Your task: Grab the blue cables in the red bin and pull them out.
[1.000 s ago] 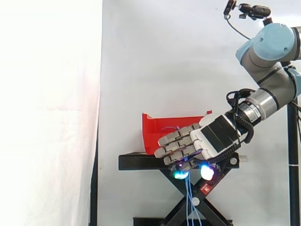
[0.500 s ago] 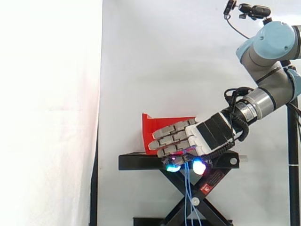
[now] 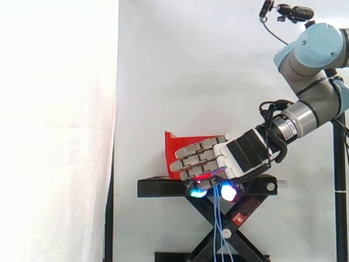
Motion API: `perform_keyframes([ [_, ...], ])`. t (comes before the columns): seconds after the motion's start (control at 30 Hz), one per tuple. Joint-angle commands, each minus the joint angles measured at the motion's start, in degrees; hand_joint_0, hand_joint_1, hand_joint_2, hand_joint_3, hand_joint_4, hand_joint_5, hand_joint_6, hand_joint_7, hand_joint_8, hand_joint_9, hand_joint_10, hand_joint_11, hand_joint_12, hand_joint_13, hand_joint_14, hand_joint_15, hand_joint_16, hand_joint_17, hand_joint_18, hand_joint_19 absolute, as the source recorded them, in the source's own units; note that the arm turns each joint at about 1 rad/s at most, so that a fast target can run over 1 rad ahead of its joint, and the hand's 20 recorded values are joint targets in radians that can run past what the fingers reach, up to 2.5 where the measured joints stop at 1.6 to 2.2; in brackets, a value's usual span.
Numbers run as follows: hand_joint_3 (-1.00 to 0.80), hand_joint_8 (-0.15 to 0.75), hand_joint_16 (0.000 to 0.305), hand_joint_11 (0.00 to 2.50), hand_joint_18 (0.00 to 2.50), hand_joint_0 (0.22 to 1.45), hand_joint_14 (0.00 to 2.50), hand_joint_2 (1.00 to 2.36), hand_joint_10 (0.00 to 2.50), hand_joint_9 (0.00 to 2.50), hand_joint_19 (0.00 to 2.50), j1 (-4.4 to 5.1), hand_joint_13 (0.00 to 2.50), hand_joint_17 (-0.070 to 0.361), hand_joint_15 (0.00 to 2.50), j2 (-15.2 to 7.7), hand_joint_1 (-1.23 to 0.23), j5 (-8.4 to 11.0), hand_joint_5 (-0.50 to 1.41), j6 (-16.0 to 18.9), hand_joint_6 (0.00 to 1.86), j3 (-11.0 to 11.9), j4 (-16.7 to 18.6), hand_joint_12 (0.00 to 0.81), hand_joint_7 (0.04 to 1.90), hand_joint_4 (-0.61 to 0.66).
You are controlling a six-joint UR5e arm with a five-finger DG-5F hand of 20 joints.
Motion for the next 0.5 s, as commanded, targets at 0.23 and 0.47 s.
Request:
perform_keyframes([
  [0.23, -0.94, 0.285, 0.052, 0.38, 0.15, 0.77, 0.0, 1.0, 0.01, 0.51, 0.18, -0.25, 0.26, 0.116, 0.12, 0.0, -0.88, 0.17, 0.41, -1.48, 0.5, 0.11, 0.0, 0.348, 0.51, 0.26],
  [0.47, -0.94, 0.287, 0.052, 0.39, 0.16, 0.78, 0.0, 1.0, 0.01, 0.52, 0.18, -0.51, 0.26, 0.116, 0.12, 0.0, -0.88, 0.17, 0.42, -2.01, 0.52, 0.73, -0.53, 0.347, 0.5, 0.27],
])
